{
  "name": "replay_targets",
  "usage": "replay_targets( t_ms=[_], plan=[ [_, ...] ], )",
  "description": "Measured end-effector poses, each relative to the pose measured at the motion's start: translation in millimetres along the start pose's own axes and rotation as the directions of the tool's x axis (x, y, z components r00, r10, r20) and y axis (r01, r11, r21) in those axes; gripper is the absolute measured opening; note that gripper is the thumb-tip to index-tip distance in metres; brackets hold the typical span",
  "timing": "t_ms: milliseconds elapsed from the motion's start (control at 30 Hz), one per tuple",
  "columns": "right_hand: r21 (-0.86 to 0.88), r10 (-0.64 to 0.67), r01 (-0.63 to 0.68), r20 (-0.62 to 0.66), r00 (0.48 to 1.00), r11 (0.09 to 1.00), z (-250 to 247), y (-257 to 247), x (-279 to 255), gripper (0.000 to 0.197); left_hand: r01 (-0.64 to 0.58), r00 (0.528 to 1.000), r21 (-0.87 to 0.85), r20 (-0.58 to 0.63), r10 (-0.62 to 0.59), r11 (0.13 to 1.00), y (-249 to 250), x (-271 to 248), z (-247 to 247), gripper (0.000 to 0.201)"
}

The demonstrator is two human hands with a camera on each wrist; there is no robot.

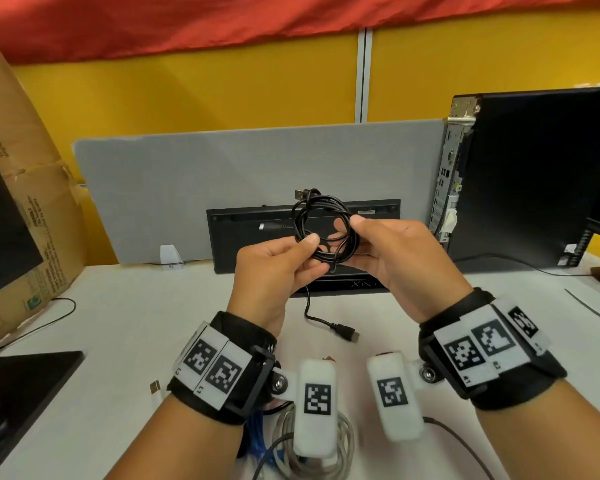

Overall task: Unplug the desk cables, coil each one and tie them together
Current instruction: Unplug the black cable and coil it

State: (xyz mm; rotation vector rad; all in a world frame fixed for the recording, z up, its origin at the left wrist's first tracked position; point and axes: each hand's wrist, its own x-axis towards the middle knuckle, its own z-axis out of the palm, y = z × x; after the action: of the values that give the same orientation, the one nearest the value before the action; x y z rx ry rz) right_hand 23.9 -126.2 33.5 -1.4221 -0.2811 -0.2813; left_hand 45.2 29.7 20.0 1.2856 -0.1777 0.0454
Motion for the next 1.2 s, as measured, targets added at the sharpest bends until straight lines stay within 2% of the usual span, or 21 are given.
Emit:
replay_targets(
  t_ms=[100, 167, 233, 300, 400, 533, 633, 733, 867, 967, 1067, 1133, 1200],
  plan=[
    [-0.162, -0.121, 0.126, 0.037, 0.992, 0.979, 1.4, 0.0, -3.5, 0.022, 0.023, 0.999, -0.035, 0.023, -0.023, 0.999, 0.7, 0.1, -0.1, 0.013],
    [-0.159, -0.158, 0.16, 0.023, 0.987, 0.974, 0.2, 0.8, -3.3, 0.021, 0.029, 0.999, -0.048, 0.045, -0.027, 0.998, 0.3, 0.3, -0.3, 0.013],
    [-0.032, -0.147, 0.148, 0.012, 0.989, 0.989, -0.2, 0.5, -2.9, 0.019, 0.039, 0.996, -0.082, 0.08, -0.032, 0.996, 0.2, 0.1, -0.3, 0.015],
    [0.101, -0.13, 0.125, 0.053, 0.99, 0.987, 1.8, -1.3, -3.6, 0.021, 0.062, 0.992, -0.132, 0.119, -0.046, 0.989, -0.2, -0.5, 0.2, 0.017],
    [0.284, -0.084, 0.052, 0.102, 0.991, 0.957, 4.9, -2.2, -4.6, 0.034, 0.088, 0.987, -0.159, 0.15, -0.064, 0.983, -0.7, -0.3, 0.7, 0.017],
    [0.404, -0.039, -0.013, 0.119, 0.992, 0.915, 3.2, -4.2, -4.2, 0.035, 0.12, 0.978, -0.177, 0.188, -0.086, 0.977, 2.6, -1.2, 2.7, 0.013],
    [0.333, -0.048, -0.015, 0.178, 0.983, 0.943, -0.4, -7.0, -5.7, 0.031, 0.121, 0.975, -0.174, 0.206, -0.084, 0.977, 4.3, -2.4, 3.1, 0.013],
    [0.285, -0.035, -0.04, 0.253, 0.967, 0.958, -3.5, -9.3, -5.5, 0.019, 0.122, 0.975, -0.167, 0.203, -0.087, 0.978, 5.8, -2.4, 1.7, 0.022],
    [0.311, 0.014, -0.116, 0.31, 0.951, 0.943, -4.4, -13.1, -5.4, 0.047, 0.111, 0.976, -0.137, 0.203, -0.081, 0.984, 5.7, -1.9, 0.6, 0.026],
    [0.325, 0.035, -0.157, 0.352, 0.935, 0.933, -8.9, -13.6, -3.7, 0.043, 0.108, 0.972, -0.128, 0.223, -0.078, 0.986, 7.7, -2.8, 0.3, 0.023],
    [0.302, 0.026, -0.146, 0.369, 0.929, 0.942, -10.6, -14.1, -5.0, 0.051, 0.101, 0.974, -0.119, 0.216, -0.073, 0.988, 7.9, -2.3, 0.0, 0.019],
    [0.191, 0.027, -0.095, 0.331, 0.943, 0.977, -12.3, -11.0, -4.1, 0.043, 0.104, 0.976, -0.136, 0.202, -0.075, 0.985, 9.7, -3.1, -0.1, 0.016],
    [-0.107, 0.012, 0.011, 0.219, 0.976, 0.994, -13.7, -7.6, -2.2, 0.034, 0.094, 0.98, -0.132, 0.185, -0.069, 0.987, 10.6, -3.3, -0.8, 0.012]
  ],
)
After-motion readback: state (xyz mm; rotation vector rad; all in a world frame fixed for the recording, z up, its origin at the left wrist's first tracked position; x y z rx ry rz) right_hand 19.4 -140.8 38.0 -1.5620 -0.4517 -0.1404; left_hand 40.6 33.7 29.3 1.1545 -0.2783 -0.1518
